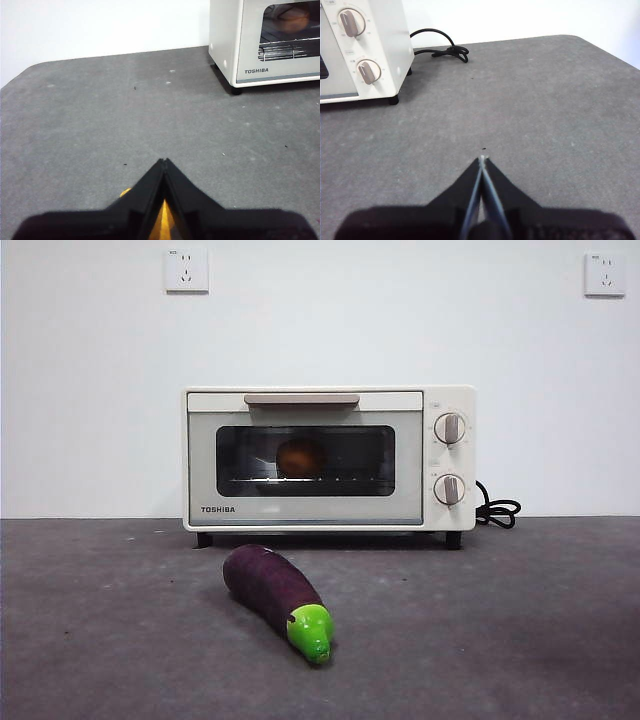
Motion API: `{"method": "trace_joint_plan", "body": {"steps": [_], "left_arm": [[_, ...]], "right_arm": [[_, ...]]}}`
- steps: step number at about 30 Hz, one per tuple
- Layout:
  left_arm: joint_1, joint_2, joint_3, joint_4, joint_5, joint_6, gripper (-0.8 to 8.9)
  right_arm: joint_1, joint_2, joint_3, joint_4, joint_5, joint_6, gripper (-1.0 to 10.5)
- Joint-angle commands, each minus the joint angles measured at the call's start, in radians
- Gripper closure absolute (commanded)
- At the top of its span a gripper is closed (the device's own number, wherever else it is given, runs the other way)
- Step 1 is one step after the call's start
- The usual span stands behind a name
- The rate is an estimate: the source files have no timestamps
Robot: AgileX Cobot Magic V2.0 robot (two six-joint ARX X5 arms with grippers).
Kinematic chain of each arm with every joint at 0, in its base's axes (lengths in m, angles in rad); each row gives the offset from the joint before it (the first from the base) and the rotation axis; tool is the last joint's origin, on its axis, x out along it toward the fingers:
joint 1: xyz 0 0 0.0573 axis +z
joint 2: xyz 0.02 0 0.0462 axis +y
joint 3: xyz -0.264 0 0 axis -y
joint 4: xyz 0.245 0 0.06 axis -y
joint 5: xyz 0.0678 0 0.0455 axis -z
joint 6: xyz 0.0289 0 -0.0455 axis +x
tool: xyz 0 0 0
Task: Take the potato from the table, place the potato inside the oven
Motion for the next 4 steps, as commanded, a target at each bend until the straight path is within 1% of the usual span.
{"method": "trace_joint_plan", "body": {"steps": [1,4], "left_arm": [[0.003,0.000,-0.010,0.007,0.001,-0.007,8.18],[0.003,0.000,-0.010,0.007,0.000,-0.007,8.18]], "right_arm": [[0.001,-0.003,-0.009,0.006,0.005,0.011,9.5],[0.001,-0.003,-0.009,0.006,0.005,0.011,9.5]]}}
